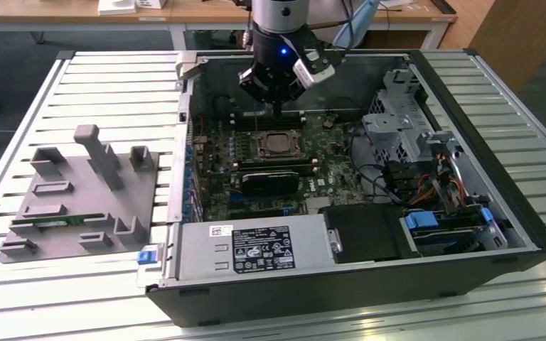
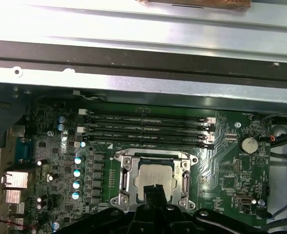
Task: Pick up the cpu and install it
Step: 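Install the first cpu locking lever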
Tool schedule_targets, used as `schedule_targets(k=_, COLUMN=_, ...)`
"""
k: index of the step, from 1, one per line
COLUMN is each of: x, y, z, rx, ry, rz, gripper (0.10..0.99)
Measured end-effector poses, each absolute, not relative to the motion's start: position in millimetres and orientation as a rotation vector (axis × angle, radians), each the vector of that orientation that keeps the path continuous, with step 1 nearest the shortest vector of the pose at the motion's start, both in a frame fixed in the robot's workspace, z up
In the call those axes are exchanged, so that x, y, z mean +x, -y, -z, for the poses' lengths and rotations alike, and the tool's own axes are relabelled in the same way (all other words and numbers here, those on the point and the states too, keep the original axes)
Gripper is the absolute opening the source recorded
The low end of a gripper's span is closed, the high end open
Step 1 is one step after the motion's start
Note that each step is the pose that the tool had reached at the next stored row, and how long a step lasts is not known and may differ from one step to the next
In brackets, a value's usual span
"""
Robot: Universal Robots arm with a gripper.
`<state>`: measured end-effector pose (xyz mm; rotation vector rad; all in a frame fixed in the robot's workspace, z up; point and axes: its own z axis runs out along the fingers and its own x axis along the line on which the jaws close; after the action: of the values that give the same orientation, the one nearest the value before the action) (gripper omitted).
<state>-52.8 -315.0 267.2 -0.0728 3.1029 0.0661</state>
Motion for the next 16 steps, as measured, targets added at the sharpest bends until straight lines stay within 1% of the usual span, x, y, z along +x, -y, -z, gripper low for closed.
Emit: schedule_targets(k=16, x=-57.1, y=315.0, z=-266.9, rx=-0.08, ry=-3.103, rz=-0.066, gripper=0.106)
